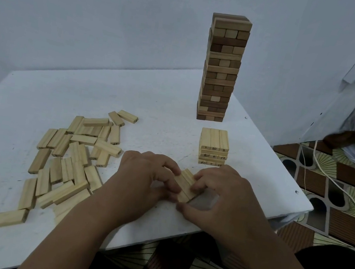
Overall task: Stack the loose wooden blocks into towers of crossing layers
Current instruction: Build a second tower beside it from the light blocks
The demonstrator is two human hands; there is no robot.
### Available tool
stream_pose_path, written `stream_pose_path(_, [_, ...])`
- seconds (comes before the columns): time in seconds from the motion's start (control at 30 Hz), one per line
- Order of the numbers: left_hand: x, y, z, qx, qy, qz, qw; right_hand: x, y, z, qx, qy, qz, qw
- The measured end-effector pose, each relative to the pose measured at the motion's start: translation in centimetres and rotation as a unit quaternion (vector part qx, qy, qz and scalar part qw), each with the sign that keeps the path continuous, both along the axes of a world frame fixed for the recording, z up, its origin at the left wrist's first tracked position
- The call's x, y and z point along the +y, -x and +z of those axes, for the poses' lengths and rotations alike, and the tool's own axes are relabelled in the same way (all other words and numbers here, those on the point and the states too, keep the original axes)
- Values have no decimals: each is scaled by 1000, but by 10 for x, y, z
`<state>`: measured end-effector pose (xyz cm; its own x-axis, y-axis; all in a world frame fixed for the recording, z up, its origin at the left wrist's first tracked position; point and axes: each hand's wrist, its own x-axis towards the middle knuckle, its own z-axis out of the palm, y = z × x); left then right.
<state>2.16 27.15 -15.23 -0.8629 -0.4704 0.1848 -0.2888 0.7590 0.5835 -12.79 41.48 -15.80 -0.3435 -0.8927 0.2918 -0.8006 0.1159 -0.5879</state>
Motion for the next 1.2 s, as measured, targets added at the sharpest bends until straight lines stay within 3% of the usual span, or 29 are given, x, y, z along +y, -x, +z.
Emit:
stream_pose_path(0.1, [-1, -5, 3, -34, 41, -9, 999, 3, -1, 0, -50, -8, -5, 999])
stream_pose_path(0.23, [2, -8, 3, -44, 29, -18, 998, 3, 3, -3, -95, -37, 14, 995])
stream_pose_path(0.5, [4, -9, 5, -46, 23, -23, 998, 7, 11, -3, -24, -44, 13, 999])
stream_pose_path(0.63, [5, -8, 7, -26, 0, -19, 999, 7, 10, -1, -39, -44, 10, 998])
stream_pose_path(0.9, [13, 4, 16, 96, -124, 15, 987, 11, 20, 17, -121, 56, -1, 991])
stream_pose_path(1.2, [14, 51, 37, 96, -88, 47, 990, -5, 55, 30, -120, 109, -23, 987])
